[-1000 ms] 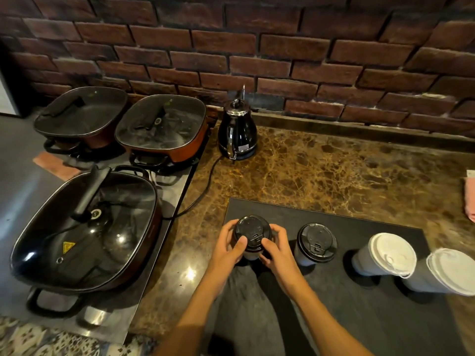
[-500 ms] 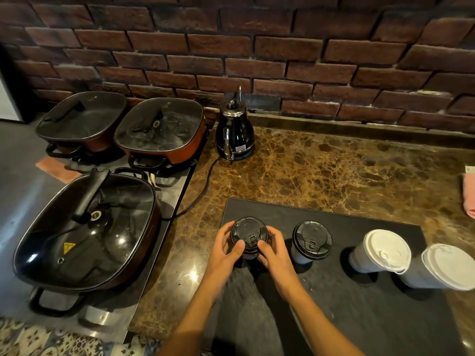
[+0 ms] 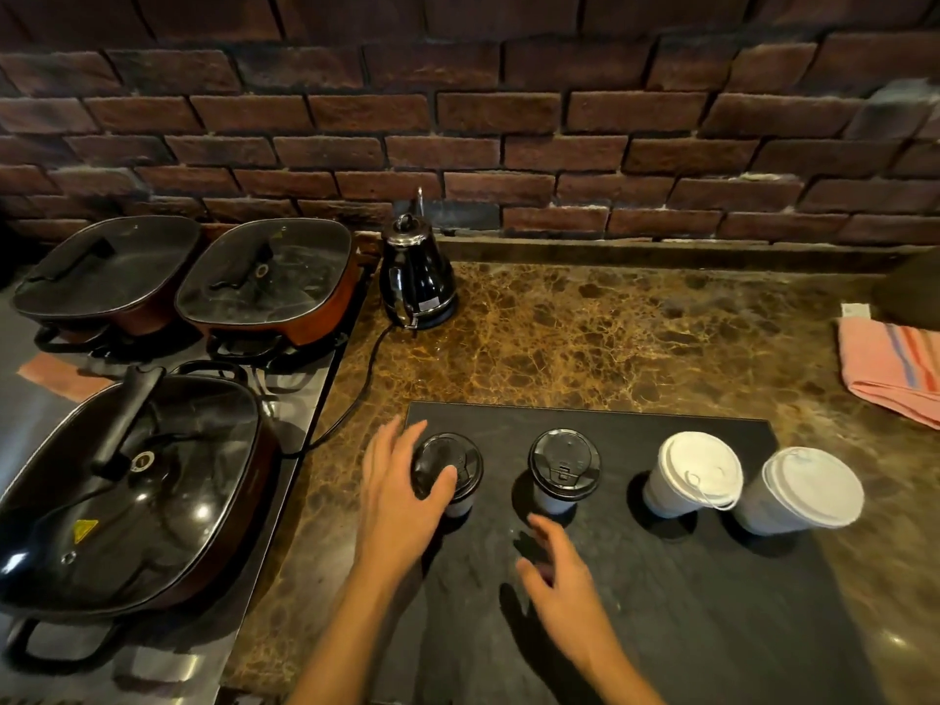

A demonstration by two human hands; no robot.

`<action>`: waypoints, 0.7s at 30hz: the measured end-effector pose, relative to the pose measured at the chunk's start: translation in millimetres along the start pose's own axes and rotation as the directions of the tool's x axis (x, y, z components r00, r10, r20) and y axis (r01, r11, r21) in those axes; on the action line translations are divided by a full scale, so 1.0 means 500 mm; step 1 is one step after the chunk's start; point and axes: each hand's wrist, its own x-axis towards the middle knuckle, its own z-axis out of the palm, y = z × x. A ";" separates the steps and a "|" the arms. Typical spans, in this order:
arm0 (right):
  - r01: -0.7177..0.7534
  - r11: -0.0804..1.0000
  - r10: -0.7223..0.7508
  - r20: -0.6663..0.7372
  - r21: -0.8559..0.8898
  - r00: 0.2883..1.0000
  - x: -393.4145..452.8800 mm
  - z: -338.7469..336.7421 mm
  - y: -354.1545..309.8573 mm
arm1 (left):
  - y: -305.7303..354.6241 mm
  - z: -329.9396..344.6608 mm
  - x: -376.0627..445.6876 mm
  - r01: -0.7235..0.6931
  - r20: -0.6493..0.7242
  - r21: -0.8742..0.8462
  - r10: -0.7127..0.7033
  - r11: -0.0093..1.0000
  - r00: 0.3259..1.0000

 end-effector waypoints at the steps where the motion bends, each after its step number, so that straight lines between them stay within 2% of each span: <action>1: -0.033 0.998 0.032 -0.022 -0.051 0.999 -0.009 -0.014 0.017 | 0.018 0.002 0.003 -0.056 -0.011 0.080 0.057 0.995 0.998; 3: -0.060 0.979 0.042 -0.098 -0.195 0.994 -0.021 -0.045 0.051 | 0.056 0.016 0.006 -0.158 0.020 0.205 0.158 0.966 0.987; 4: -0.042 0.951 0.001 -0.135 -0.306 0.991 -0.024 -0.058 0.067 | 0.073 0.028 0.009 -0.201 0.049 0.246 0.194 0.948 0.980; 7: 0.010 0.775 -0.164 -0.186 -0.632 0.969 -0.009 -0.092 0.099 | 0.120 0.076 0.011 -0.319 0.137 0.314 0.289 0.894 0.947; 9: 0.037 0.713 -0.245 -0.199 -0.701 0.949 0.017 -0.108 0.106 | 0.144 0.110 0.009 -0.394 0.211 0.339 0.339 0.854 0.917; 11: 0.050 0.699 -0.247 -0.175 -0.713 0.953 0.046 -0.121 0.105 | 0.162 0.143 0.009 -0.453 0.290 0.356 0.364 0.817 0.885; 14: 0.105 0.758 -0.217 -0.096 -0.644 0.971 0.094 -0.125 0.117 | 0.179 0.182 0.018 -0.511 0.408 0.392 0.354 0.765 0.842; 17: 0.143 0.819 -0.238 -0.103 -0.556 0.966 0.133 -0.113 0.111 | 0.180 0.205 0.034 -0.521 0.487 0.417 0.301 0.744 0.820; 21: 0.124 0.862 -0.197 -0.099 -0.492 0.975 0.162 -0.105 0.087 | 0.171 0.222 0.046 -0.496 0.554 0.423 0.217 0.758 0.804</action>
